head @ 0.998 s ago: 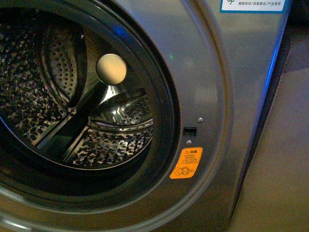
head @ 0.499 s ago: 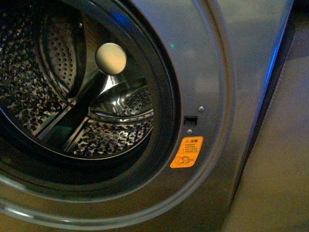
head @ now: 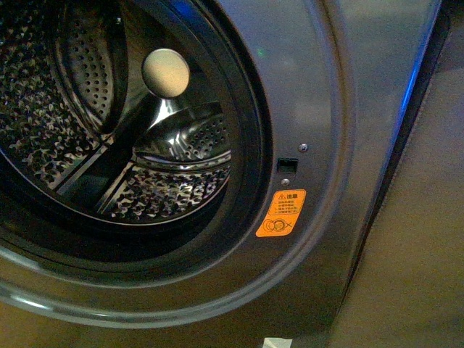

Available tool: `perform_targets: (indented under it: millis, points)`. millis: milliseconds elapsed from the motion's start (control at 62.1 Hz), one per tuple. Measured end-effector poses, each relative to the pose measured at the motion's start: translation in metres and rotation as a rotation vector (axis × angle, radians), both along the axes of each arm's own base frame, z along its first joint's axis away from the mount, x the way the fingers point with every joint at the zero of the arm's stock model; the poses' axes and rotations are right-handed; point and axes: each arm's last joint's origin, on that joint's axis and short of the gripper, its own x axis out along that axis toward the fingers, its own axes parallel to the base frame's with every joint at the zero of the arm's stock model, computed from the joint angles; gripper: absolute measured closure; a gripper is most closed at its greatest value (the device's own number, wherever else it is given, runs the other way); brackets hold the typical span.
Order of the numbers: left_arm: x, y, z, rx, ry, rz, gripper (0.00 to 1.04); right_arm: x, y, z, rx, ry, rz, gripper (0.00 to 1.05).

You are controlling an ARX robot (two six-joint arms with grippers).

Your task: Put clothes into washing machine

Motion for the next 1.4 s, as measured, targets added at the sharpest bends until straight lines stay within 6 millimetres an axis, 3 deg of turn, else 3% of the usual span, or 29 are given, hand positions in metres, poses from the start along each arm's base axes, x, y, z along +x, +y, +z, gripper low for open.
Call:
perform_targets:
  millis: [708, 789, 918, 1175, 1304, 1401]
  points:
    - [0.0, 0.0, 0.0, 0.0, 0.0, 0.0, 0.07, -0.012, 0.012, -0.021, 0.0, 0.063, 0.085, 0.08]
    - [0.0, 0.0, 0.0, 0.0, 0.0, 0.0, 0.07, -0.013, 0.012, -0.021, -0.009, 0.068, 0.089, 0.18]
    - [0.0, 0.0, 0.0, 0.0, 0.0, 0.0, 0.07, -0.014, 0.012, -0.021, -0.035, 0.06, 0.085, 0.47]
    - [0.0, 0.0, 0.0, 0.0, 0.0, 0.0, 0.07, -0.013, 0.009, -0.01, -0.093, 0.012, 0.058, 0.8]
    - [0.0, 0.0, 0.0, 0.0, 0.0, 0.0, 0.07, -0.011, 0.009, 0.004, -0.107, -0.023, 0.041, 0.86]
    - [0.0, 0.0, 0.0, 0.0, 0.0, 0.0, 0.07, -0.01, 0.007, 0.028, -0.126, -0.074, 0.028, 0.88]
